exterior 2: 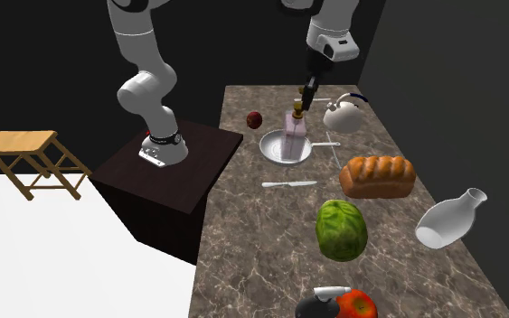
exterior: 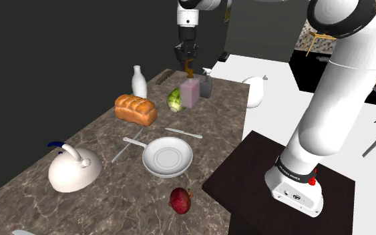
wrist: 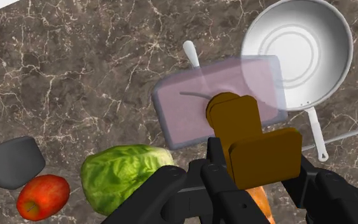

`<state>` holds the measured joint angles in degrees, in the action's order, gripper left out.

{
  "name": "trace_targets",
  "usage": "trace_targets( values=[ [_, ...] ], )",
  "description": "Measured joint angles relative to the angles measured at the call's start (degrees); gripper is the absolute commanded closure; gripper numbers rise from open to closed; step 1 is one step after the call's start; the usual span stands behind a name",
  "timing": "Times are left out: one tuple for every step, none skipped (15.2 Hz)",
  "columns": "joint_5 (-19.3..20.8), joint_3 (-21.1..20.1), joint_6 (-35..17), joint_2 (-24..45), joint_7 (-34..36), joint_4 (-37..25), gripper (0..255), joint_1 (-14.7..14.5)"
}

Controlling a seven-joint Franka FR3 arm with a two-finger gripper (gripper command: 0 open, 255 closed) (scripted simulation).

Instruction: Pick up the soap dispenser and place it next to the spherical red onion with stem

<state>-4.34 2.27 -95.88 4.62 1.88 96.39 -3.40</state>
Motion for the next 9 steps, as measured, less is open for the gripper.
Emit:
trace_targets(
  values=[
    [-0.02,-0.55,0.13,-0.95,1.2,0.74,255,-0.65],
    [-0.08,-1.21,0.22,-1.77,2.61,1.35,255,-1.39],
    [-0.14,-1.85,0.11,-2.48,3.94,2.05,255,-2.1],
    [-0.23,-2.5,0.31,-3.16,5.3,2.45,255,-2.8],
    [-0.34,-3.13,0.36,-3.45,6.58,2.57,255,-3.45],
    [-0.45,-3.76,0.51,-3.87,7.86,2.75,255,-4.1],
    [-0.56,-4.4,0.5,-4.07,9.16,2.85,255,-4.76],
    [-0.65,-4.86,0.92,-4.63,10.1,2.94,255,-5.23],
    [-0.78,-5.63,0.91,-5.02,11.61,3.16,255,-6.0]
  ],
)
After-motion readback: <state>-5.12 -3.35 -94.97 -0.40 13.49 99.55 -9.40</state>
